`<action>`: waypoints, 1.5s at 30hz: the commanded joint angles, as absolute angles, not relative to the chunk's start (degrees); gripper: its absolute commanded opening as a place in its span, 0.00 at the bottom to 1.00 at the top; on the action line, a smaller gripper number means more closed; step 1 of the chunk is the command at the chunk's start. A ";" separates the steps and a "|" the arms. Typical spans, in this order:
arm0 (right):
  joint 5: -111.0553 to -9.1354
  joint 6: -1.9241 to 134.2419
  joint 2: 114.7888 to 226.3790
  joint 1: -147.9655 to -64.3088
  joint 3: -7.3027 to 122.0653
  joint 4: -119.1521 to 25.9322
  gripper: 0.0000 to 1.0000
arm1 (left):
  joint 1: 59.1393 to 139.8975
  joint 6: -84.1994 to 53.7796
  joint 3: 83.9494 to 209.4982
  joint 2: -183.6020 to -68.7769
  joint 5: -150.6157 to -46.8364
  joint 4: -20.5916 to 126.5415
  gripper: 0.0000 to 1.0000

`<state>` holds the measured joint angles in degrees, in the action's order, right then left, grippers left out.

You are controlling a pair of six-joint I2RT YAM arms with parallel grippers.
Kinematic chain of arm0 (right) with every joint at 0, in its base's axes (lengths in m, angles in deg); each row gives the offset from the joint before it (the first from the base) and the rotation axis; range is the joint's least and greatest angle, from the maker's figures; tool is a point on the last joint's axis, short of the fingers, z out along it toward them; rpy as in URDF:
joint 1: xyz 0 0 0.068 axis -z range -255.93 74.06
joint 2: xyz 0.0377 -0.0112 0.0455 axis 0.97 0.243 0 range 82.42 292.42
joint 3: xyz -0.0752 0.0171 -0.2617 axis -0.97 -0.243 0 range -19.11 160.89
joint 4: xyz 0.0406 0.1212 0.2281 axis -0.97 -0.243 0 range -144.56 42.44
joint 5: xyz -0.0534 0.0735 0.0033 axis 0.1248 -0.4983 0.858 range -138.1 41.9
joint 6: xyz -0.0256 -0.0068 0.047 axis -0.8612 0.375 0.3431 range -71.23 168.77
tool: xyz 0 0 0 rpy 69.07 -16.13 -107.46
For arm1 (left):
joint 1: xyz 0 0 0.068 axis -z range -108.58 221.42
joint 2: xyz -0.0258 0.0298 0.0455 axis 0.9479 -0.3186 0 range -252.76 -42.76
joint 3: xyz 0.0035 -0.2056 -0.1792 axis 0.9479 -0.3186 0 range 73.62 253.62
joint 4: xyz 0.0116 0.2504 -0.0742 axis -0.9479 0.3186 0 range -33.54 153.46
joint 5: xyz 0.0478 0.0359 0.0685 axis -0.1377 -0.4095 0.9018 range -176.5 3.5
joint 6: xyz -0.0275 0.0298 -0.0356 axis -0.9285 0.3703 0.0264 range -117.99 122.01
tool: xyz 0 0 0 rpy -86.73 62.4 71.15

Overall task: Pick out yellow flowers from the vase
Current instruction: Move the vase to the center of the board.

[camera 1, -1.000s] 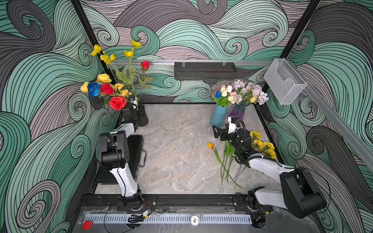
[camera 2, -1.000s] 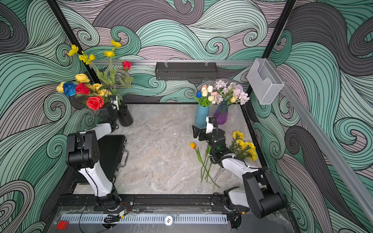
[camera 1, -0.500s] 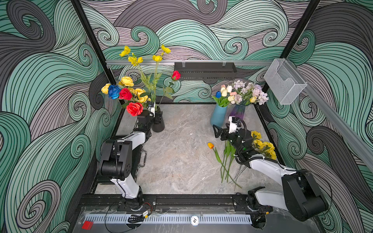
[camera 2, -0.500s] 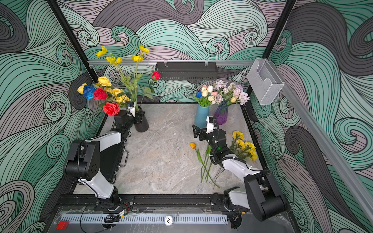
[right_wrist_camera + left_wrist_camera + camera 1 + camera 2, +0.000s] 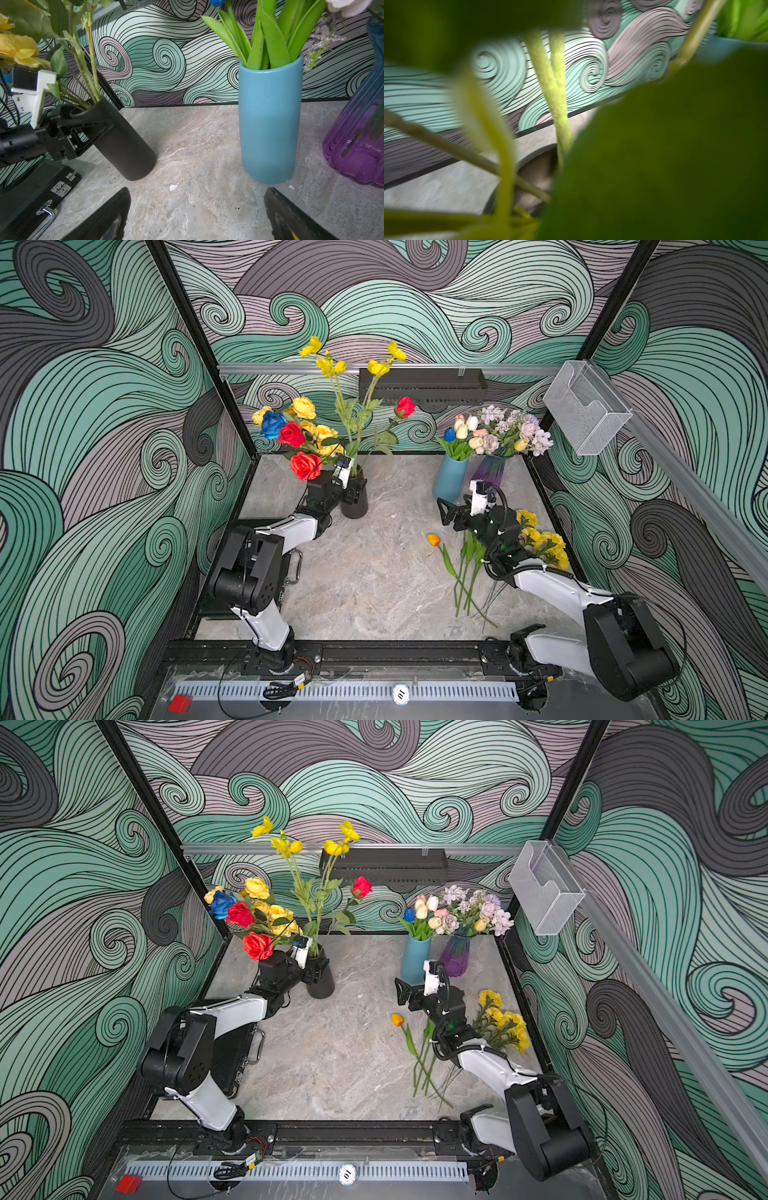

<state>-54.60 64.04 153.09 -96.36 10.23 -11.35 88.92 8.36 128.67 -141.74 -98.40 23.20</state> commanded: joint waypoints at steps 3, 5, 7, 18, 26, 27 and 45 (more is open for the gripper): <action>-54.35 62.93 150.38 -97.08 11.18 -14.10 0.99 | 91.86 10.18 133.80 -145.61 -106.28 21.51 0.42; -54.17 62.54 149.52 -97.17 11.10 -15.09 0.99 | 92.47 10.41 135.14 -146.94 -106.98 21.77 0.42; -53.97 62.29 148.83 -97.12 11.21 -16.19 0.99 | 92.72 9.93 136.40 -148.31 -108.14 21.56 0.43; -53.87 61.56 147.45 -97.33 11.97 -19.53 0.99 | 93.27 11.29 135.94 -148.37 -106.13 21.70 0.76; -53.78 61.08 147.20 -97.47 12.25 -20.75 1.00 | 93.41 10.81 131.23 -145.45 -104.02 20.04 0.99; -53.76 60.93 147.11 -97.47 12.26 -20.97 1.00 | 93.51 10.59 130.15 -144.79 -103.77 19.60 0.98; -53.96 60.90 146.34 -97.47 11.84 -21.98 1.00 | 99.37 2.37 110.51 -126.24 -91.07 20.66 0.99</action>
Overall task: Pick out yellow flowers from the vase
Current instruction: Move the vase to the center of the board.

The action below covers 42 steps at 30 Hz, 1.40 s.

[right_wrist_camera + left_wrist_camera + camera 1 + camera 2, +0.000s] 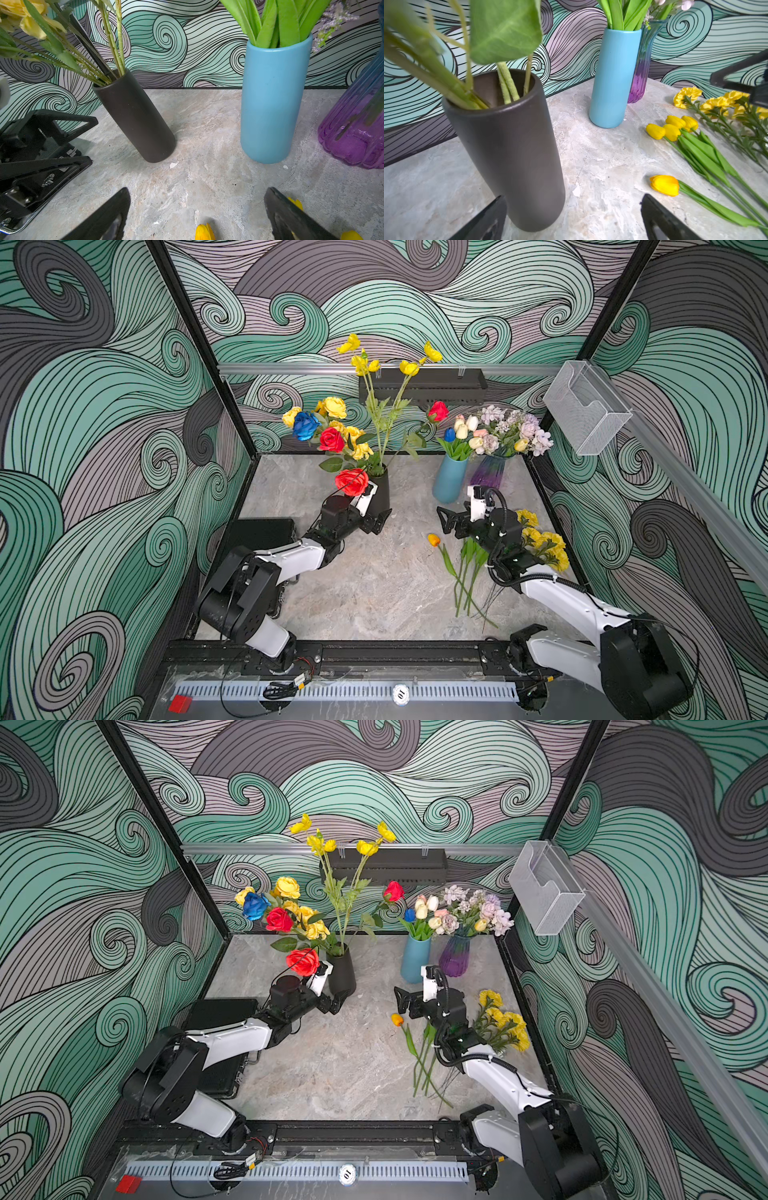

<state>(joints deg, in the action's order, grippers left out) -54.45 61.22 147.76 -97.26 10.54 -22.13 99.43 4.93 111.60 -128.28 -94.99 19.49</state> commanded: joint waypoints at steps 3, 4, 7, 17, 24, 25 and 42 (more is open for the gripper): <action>-53.97 60.94 146.14 -97.47 11.79 -22.12 1.00 | 99.67 1.73 108.95 -124.63 -90.15 22.28 0.99; -53.90 60.86 146.08 -97.49 11.77 -22.16 1.00 | 100.03 1.43 108.33 -123.07 -89.79 22.55 0.98; -53.85 61.08 146.14 -97.47 11.57 -21.99 1.00 | 101.85 -1.38 106.89 -121.63 -88.03 23.82 0.99; -53.20 61.18 144.62 -97.47 11.35 -23.26 1.00 | 114.57 -9.49 108.65 -120.79 -83.04 32.85 0.99; -52.15 61.08 142.35 -97.47 11.49 -25.68 1.00 | 119.45 -8.34 123.95 -122.48 -85.39 44.21 0.90; -51.97 61.08 141.91 -97.47 11.58 -26.26 1.00 | 119.46 -8.15 127.12 -122.71 -85.53 46.53 0.88; -51.43 62.48 137.02 -97.47 12.31 -34.44 0.98 | 115.25 -15.22 178.80 -136.91 -62.89 89.59 0.62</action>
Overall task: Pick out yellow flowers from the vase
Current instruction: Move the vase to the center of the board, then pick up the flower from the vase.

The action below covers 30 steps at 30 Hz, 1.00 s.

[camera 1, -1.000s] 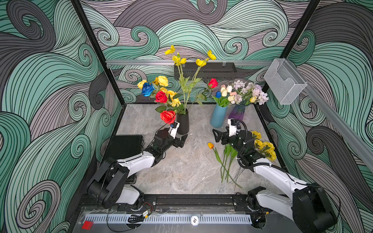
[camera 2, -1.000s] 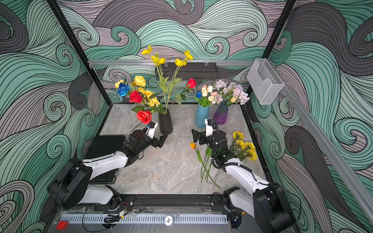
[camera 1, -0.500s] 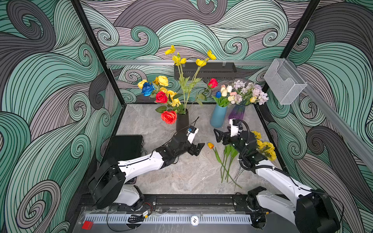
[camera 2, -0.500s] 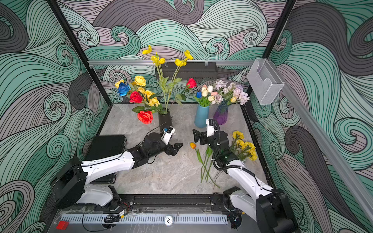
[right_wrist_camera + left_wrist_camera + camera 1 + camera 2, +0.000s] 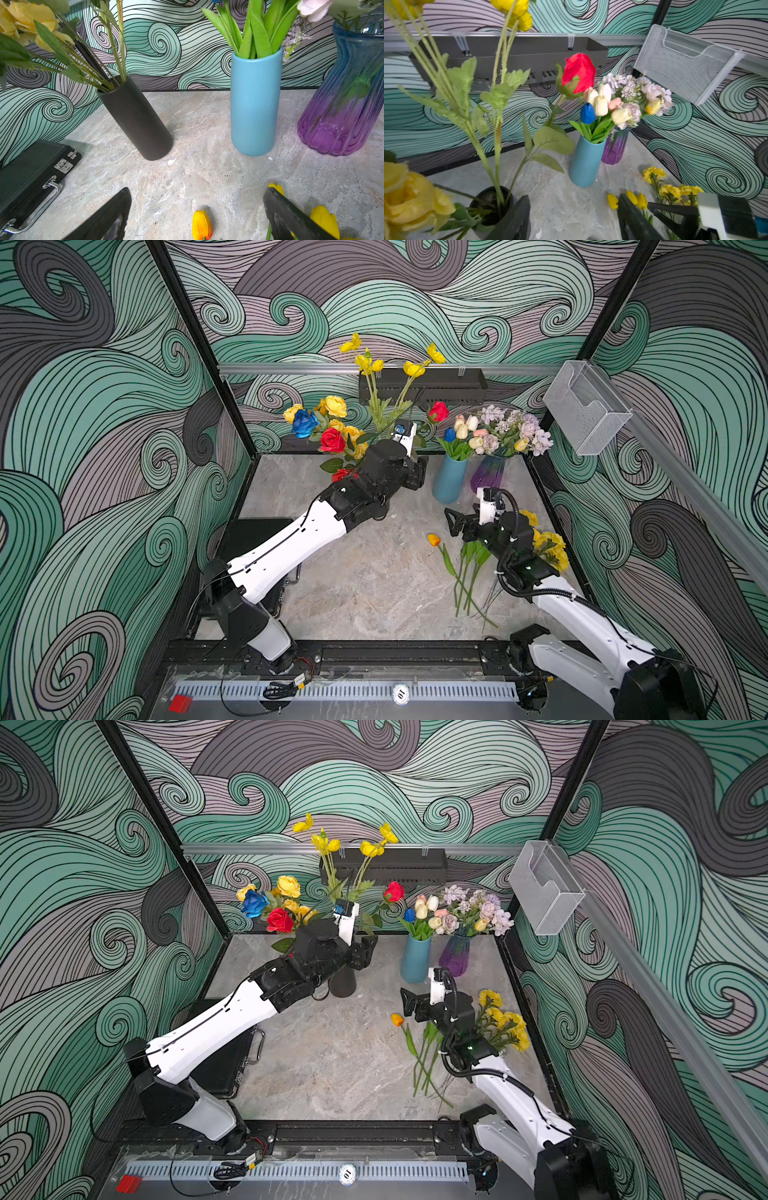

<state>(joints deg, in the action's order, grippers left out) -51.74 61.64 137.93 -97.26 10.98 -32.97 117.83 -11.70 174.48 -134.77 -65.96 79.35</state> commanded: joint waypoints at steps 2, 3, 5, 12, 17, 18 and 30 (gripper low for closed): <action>-51.46 62.48 136.59 -97.40 12.28 -34.96 0.98 | 112.78 -17.47 181.86 -138.58 -65.80 92.33 0.59; -51.58 62.40 136.40 -97.47 12.22 -35.15 0.98 | 111.54 -17.88 183.57 -139.44 -67.59 93.70 0.57; -51.78 62.22 136.00 -97.39 12.20 -35.51 0.98 | 109.32 -18.91 187.75 -142.06 -70.96 96.63 0.56; -52.58 62.39 135.94 -97.46 11.94 -35.61 0.97 | 103.84 -20.95 203.86 -153.61 -80.82 105.76 0.39; -52.56 62.40 135.60 -97.44 11.79 -35.52 0.97 | 102.15 -21.89 208.23 -157.43 -79.20 107.60 0.37; -52.63 62.21 135.62 -97.43 11.77 -35.52 0.97 | 101.97 -21.97 208.81 -158.14 -78.73 107.77 0.37; -53.03 62.40 136.47 -97.41 11.66 -34.83 0.97 | 100.79 -20.73 212.59 -163.66 -72.61 108.62 0.33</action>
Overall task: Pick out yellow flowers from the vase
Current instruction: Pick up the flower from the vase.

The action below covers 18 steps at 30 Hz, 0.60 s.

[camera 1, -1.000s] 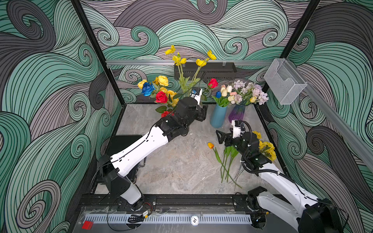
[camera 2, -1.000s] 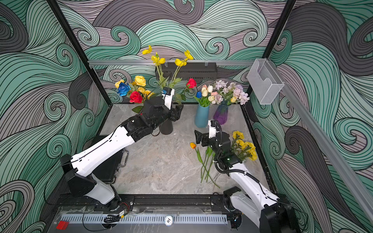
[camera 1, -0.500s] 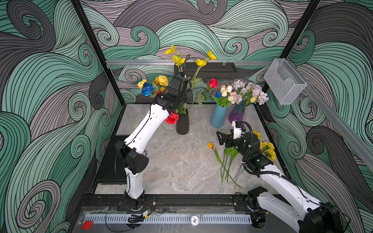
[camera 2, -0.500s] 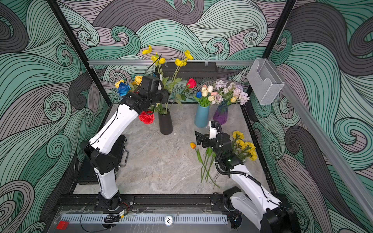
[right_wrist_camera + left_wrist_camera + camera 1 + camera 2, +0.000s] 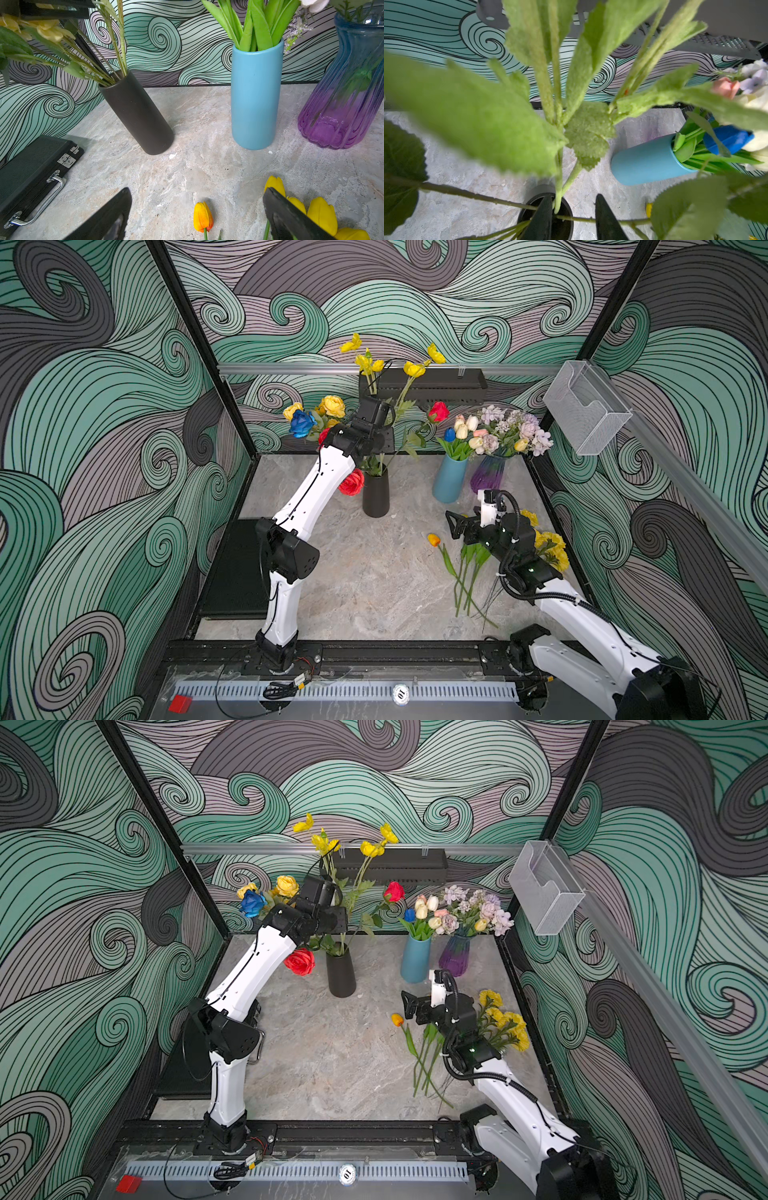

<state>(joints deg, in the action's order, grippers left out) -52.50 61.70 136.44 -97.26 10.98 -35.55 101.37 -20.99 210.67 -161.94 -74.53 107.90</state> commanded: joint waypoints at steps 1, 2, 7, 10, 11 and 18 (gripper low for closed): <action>-53.05 62.40 136.47 -97.39 11.62 -34.81 0.97 | 100.78 -20.74 212.71 -164.00 -72.85 108.30 0.33; -53.10 62.40 136.57 -97.42 11.57 -34.82 0.97 | 100.69 -20.62 213.03 -164.44 -73.01 108.16 0.32; -53.10 62.39 136.47 -97.40 11.52 -34.86 0.97 | 100.36 -20.75 213.89 -165.80 -73.77 107.37 0.31; -53.07 62.38 136.66 -97.44 11.48 -34.73 0.97 | 100.25 -20.69 214.15 -166.16 -73.84 106.78 0.28; -53.16 62.40 136.71 -97.39 11.49 -34.65 0.97 | 100.26 -20.60 214.16 -166.37 -73.59 106.59 0.27; -53.19 62.33 136.72 -97.46 11.42 -34.66 0.97 | 99.98 -20.09 215.56 -168.16 -72.60 106.30 0.23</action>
<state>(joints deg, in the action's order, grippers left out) -52.70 61.70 136.70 -97.26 10.98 -35.44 100.54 -20.91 213.49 -166.85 -73.81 107.02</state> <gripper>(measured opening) 0.975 0.234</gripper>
